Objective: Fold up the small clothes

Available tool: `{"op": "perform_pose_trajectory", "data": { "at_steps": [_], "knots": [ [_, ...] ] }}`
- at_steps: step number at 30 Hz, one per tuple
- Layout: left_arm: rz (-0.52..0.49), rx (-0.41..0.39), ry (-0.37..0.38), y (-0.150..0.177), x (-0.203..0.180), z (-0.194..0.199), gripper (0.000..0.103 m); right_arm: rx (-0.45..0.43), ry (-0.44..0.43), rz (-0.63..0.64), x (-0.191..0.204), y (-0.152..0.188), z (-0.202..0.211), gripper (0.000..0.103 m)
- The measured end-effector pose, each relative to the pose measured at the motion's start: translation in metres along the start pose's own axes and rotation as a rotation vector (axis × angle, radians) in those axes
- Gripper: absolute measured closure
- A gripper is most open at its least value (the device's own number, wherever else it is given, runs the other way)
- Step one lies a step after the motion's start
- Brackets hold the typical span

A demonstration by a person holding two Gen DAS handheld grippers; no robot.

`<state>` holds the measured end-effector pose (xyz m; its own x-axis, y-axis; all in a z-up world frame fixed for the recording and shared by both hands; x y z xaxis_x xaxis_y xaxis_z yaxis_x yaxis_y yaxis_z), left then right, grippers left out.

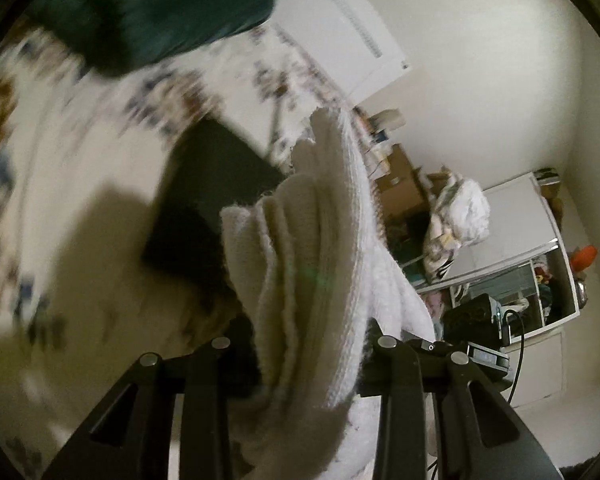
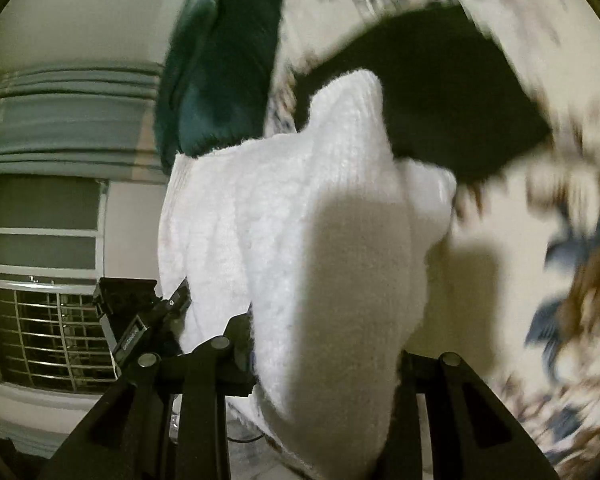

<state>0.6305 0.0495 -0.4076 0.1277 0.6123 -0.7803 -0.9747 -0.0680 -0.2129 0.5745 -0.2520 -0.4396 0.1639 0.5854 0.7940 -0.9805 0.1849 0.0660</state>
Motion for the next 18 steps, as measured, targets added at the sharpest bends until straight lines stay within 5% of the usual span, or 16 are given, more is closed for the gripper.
{"op": "perform_pose_trajectory", "data": {
  "at_steps": [8, 12, 18],
  "knots": [
    [-0.037, -0.031, 0.008, -0.119, -0.001, -0.069, 0.072, -0.100, 0.052, 0.045, 0.031, -0.134, 0.041, 0.071],
    [-0.015, 0.020, -0.030, -0.131, 0.033, -0.108, 0.072, -0.069, 0.084, -0.002, -0.003, -0.178, 0.017, 0.071],
    [0.004, 0.107, -0.123, -0.125, 0.067, -0.145, 0.070, -0.031, 0.112, -0.083, -0.065, -0.190, -0.023, 0.071]
  ]
}}
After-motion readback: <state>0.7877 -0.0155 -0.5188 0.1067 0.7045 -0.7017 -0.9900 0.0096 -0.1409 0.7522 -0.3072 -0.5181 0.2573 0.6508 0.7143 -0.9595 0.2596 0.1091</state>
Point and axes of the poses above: each gripper's, at about its wrist camera, not at the fingertips, and z roughly against the way its jaws point, x to its left, y to its underside, the point moved 2 cm from there along -z, roughly the way its jaws point, and after that the axes turned 12 degrees about x, right-handed, at the moved point
